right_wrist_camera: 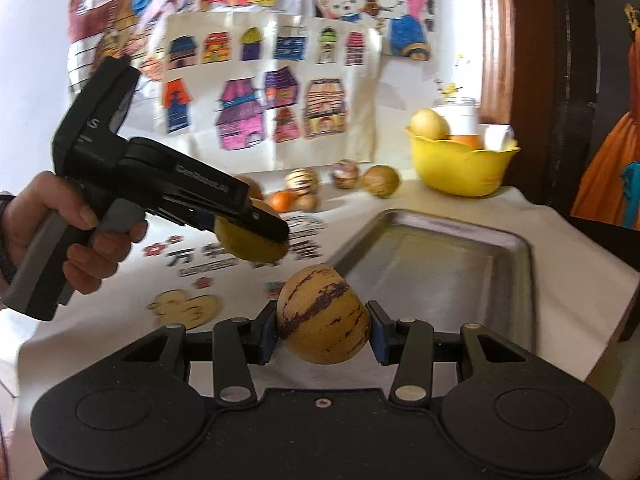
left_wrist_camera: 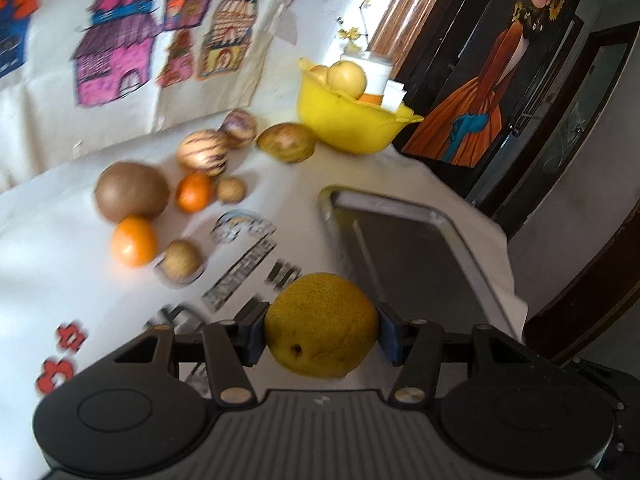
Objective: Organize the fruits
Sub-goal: 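Carry the pear with the left tool while the right tool carries the pepino to the metal tray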
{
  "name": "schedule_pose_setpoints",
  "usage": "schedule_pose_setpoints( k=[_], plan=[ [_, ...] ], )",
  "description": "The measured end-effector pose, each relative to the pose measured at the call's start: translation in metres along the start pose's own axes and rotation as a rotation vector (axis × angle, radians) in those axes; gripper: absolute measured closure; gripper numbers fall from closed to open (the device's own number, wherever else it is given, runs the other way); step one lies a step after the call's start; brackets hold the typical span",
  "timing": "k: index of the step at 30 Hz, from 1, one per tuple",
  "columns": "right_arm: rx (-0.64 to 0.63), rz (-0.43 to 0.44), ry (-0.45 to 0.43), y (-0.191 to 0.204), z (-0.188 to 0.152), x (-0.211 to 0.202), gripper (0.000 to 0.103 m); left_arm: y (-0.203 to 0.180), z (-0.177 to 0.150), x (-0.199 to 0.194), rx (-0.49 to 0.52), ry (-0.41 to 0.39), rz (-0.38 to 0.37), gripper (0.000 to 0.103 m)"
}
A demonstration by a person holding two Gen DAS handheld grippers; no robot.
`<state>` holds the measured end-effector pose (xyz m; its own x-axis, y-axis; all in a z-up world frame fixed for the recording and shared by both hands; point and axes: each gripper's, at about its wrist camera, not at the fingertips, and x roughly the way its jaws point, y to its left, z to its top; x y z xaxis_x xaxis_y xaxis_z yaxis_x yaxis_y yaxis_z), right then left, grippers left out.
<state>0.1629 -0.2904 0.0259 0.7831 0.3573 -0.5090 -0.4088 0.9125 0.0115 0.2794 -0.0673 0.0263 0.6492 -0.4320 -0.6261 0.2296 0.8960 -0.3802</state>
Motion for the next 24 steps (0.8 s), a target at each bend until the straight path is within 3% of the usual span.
schedule_pose_setpoints(
  k=[6,15,24],
  plan=[
    [0.028,-0.062,0.011,-0.052,0.015,0.017,0.056,-0.024,0.027,0.031,0.02,-0.022,-0.025,0.044],
    [-0.015,-0.149,0.082,-0.124,0.04,0.075,0.056,-0.05,0.064,0.093,0.063,-0.013,-0.035,0.044],
    [-0.045,-0.157,0.092,-0.154,0.05,0.124,0.056,-0.061,0.077,0.141,0.083,0.017,-0.031,0.044]
  ],
)
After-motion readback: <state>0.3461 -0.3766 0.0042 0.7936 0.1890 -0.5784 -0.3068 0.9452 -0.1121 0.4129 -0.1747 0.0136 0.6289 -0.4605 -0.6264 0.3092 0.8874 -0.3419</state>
